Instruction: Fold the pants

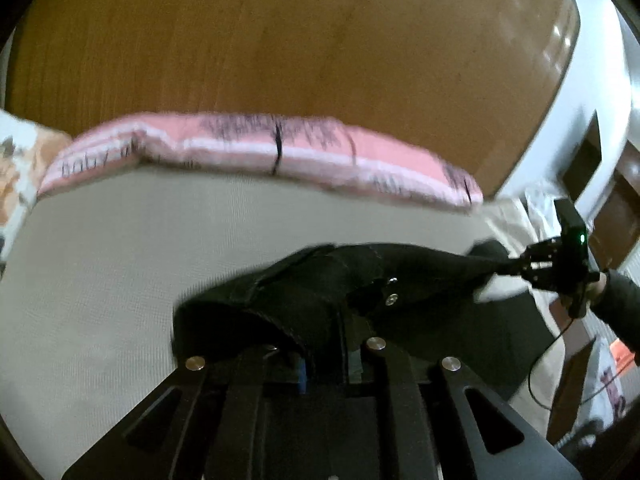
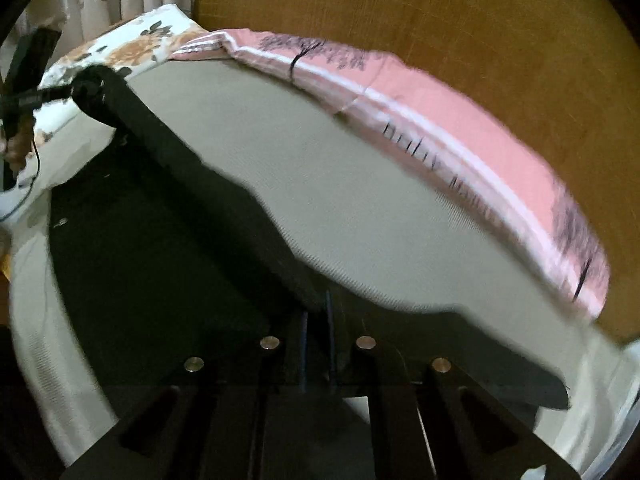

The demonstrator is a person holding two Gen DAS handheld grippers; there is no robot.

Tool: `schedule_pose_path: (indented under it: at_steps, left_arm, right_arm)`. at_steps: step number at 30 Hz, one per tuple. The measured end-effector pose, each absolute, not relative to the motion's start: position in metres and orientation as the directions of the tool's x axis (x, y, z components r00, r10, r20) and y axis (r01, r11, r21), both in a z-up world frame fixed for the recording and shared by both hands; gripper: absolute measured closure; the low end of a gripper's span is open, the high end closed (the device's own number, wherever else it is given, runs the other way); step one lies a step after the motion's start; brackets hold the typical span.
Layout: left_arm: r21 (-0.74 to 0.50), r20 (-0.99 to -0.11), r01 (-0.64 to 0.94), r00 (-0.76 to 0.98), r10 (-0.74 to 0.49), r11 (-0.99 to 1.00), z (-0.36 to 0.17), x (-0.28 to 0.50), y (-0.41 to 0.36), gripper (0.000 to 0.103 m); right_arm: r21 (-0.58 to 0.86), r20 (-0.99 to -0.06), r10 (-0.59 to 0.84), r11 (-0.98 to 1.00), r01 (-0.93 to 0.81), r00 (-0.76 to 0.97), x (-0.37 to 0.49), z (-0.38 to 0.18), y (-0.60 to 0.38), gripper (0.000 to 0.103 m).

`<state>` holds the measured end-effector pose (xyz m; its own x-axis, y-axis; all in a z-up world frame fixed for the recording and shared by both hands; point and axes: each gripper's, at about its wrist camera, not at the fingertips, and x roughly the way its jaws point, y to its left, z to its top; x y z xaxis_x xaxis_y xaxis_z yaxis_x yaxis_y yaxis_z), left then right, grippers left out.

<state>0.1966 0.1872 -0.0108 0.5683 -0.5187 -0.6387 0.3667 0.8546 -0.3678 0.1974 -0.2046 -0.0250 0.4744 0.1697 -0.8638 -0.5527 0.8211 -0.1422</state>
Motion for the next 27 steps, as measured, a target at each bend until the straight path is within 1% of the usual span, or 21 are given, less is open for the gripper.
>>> schedule_pose_path:
  at_steps: [2, 4, 7, 10, 12, 15, 19, 20, 21, 22, 23, 24, 25, 27]
  left_arm:
    - [-0.360, -0.677, 0.363, 0.532, -0.509, 0.859, -0.025, 0.176, 0.185, 0.090]
    - [-0.320, -0.722, 0.370, 0.501, -0.478, 0.872, -0.041, 0.158, 0.180, 0.089]
    - [-0.257, -0.787, 0.374, 0.455, -0.418, 0.891, -0.065, 0.142, 0.170, 0.088]
    - [-0.216, -0.835, 0.358, 0.415, -0.361, 0.909, -0.084, 0.133, 0.165, 0.083]
    - [-0.192, -0.838, 0.359, 0.424, -0.343, 0.913, -0.085, 0.126, 0.163, 0.082]
    - [-0.193, -0.846, 0.351, 0.413, -0.337, 0.916, -0.079, 0.120, 0.163, 0.082]
    - [-0.150, -0.855, 0.381, 0.413, -0.313, 0.913, -0.070, 0.111, 0.162, 0.080]
    - [-0.120, -0.859, 0.399, 0.418, -0.297, 0.909, -0.068, 0.109, 0.160, 0.077]
    - [-0.085, -0.863, 0.411, 0.425, -0.273, 0.908, -0.067, 0.110, 0.158, 0.070]
    - [0.000, -0.870, 0.410, 0.450, -0.202, 0.912, -0.066, 0.109, 0.154, 0.038]
    - [0.064, -0.867, 0.400, 0.477, -0.148, 0.914, -0.067, 0.111, 0.154, 0.014]
    - [0.121, -0.858, 0.395, 0.503, -0.104, 0.910, -0.067, 0.111, 0.153, 0.013]
    - [0.140, -0.856, 0.403, 0.508, -0.094, 0.904, -0.068, 0.112, 0.153, 0.013]
    - [0.109, -0.868, 0.393, 0.486, -0.106, 0.913, -0.069, 0.111, 0.158, 0.013]
  right_arm:
    - [-0.106, -0.873, 0.180, 0.838, -0.536, 0.453, 0.173, -0.039, -0.206, 0.098]
    - [-0.067, -0.893, 0.184, 0.849, -0.524, 0.411, 0.153, -0.062, -0.204, 0.098]
    - [-0.034, -0.900, 0.187, 0.870, -0.492, 0.393, 0.139, -0.085, -0.206, 0.098]
    - [-0.016, -0.904, 0.177, 0.896, -0.444, 0.390, 0.135, -0.102, -0.205, 0.098]
    - [-0.025, -0.902, 0.164, 0.903, -0.429, 0.398, 0.134, -0.107, -0.204, 0.096]
    - [-0.031, -0.899, 0.150, 0.915, -0.402, 0.411, 0.133, -0.109, -0.200, 0.093]
    - [-0.010, -0.880, 0.159, 0.936, -0.352, 0.448, 0.126, -0.100, -0.205, 0.085]
    - [-0.004, -0.877, 0.161, 0.939, -0.343, 0.452, 0.124, -0.098, -0.205, 0.083]
    - [0.000, -0.874, 0.166, 0.940, -0.341, 0.457, 0.120, -0.096, -0.206, 0.082]
    - [-0.005, -0.871, 0.164, 0.940, -0.341, 0.463, 0.117, -0.096, -0.206, 0.079]
    - [-0.016, -0.869, 0.154, 0.941, -0.337, 0.469, 0.115, -0.096, -0.206, 0.075]
    - [-0.011, -0.868, 0.157, 0.942, -0.336, 0.471, 0.113, -0.095, -0.207, 0.075]
    - [-0.003, -0.868, 0.163, 0.943, -0.332, 0.470, 0.112, -0.095, -0.207, 0.075]
    - [0.014, -0.863, 0.170, 0.950, -0.313, 0.476, 0.108, -0.094, -0.209, 0.074]
